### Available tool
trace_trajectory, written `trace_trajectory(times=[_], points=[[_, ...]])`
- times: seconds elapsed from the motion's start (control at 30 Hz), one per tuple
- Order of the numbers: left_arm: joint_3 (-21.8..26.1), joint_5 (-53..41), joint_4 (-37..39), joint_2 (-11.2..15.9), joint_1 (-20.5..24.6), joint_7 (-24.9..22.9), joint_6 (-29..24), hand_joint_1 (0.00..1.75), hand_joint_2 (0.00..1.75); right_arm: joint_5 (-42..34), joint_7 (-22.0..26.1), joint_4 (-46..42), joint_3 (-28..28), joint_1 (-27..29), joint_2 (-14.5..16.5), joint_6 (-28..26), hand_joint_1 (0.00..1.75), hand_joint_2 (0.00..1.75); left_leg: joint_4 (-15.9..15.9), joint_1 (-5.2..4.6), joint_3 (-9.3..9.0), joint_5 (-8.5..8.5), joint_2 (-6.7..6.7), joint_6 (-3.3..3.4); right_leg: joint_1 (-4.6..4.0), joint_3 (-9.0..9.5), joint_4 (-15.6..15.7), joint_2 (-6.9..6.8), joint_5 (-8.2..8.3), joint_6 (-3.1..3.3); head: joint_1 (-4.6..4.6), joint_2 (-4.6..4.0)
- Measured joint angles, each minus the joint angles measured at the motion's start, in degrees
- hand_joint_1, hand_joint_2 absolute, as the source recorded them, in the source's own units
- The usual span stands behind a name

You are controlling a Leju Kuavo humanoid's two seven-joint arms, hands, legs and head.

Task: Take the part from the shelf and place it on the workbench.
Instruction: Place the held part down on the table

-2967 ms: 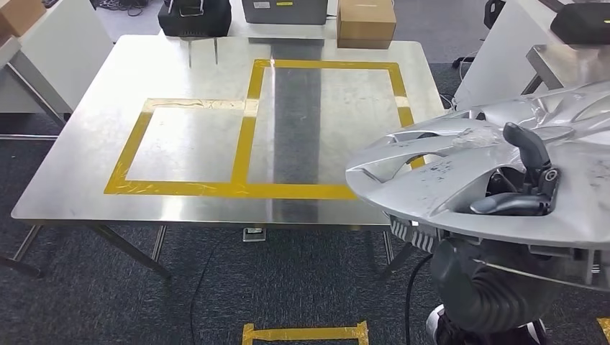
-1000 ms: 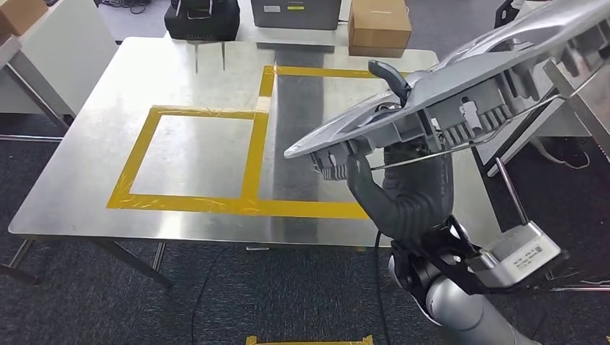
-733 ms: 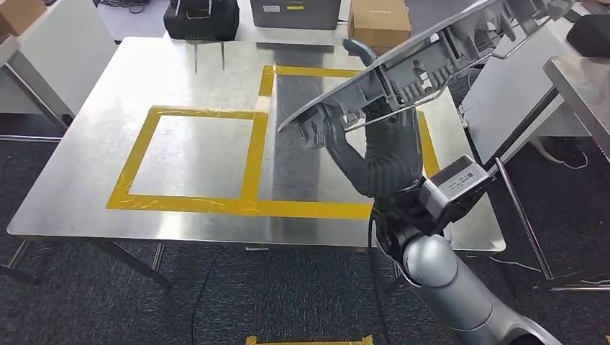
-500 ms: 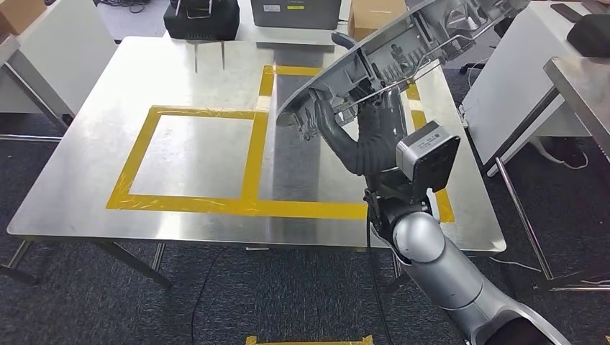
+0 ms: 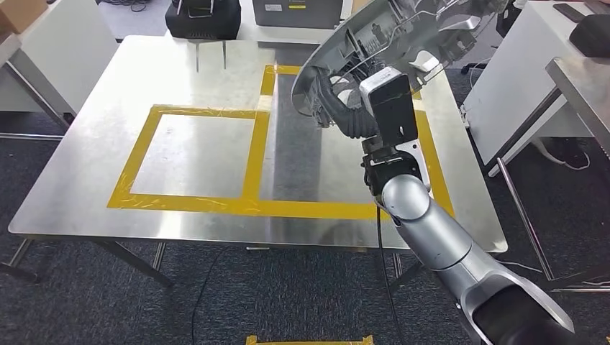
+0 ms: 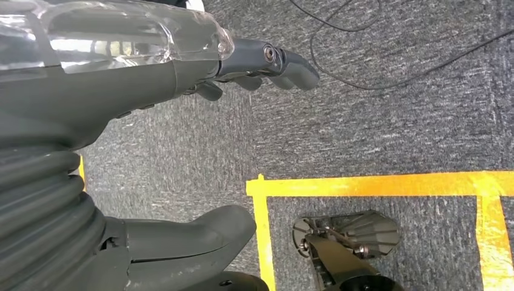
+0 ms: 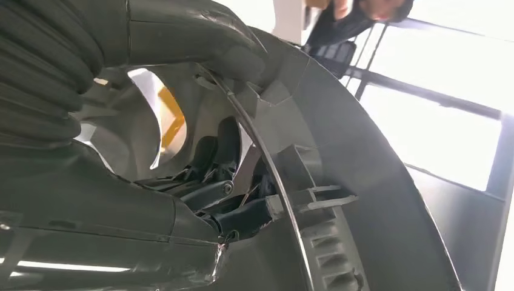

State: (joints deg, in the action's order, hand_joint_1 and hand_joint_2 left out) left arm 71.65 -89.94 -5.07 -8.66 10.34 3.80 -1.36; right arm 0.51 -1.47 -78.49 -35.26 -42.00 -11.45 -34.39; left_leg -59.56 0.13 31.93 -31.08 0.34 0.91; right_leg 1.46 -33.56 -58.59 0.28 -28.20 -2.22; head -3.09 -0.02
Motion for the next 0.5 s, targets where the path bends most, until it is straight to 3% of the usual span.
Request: trace_trajectory(times=[0.13, 0.3, 0.5], points=[[-0.58, 0.00, 0.00, -0.13, -0.02, -0.04, 0.16, 0.00, 1.75, 2.78, -4.44, 3.35, -0.21, -1.91, -0.62, 1.85, 1.75, 1.75, 0.00, 0.00, 0.05, 0.00, -0.13, 0.00, 0.00, 0.00, 0.01, -0.06, 0.00, 0.00, -0.07, 0.00], [-0.74, 0.00, 0.00, -0.24, -0.10, -0.29, 0.37, 0.00, 1.75, 10.60, -16.58, 9.53, -2.16, -6.46, -2.14, 10.81, 1.75, 1.75, -0.01, -0.01, 0.07, 0.02, -0.23, 0.01, 0.00, 0.01, 0.03, -0.20, 0.00, 0.00, 0.04, 0.00], [-0.77, 0.00, 0.00, -0.37, -0.34, -0.50, 0.62, 0.00, 1.75, 14.16, -23.25, 15.34, -5.20, -10.33, -3.73, 16.51, 1.75, 1.75, -0.02, -0.01, 0.10, 0.04, -0.28, 0.01, 0.00, 0.01, 0.05, -0.26, 0.00, 0.00, 0.04, 0.00]])
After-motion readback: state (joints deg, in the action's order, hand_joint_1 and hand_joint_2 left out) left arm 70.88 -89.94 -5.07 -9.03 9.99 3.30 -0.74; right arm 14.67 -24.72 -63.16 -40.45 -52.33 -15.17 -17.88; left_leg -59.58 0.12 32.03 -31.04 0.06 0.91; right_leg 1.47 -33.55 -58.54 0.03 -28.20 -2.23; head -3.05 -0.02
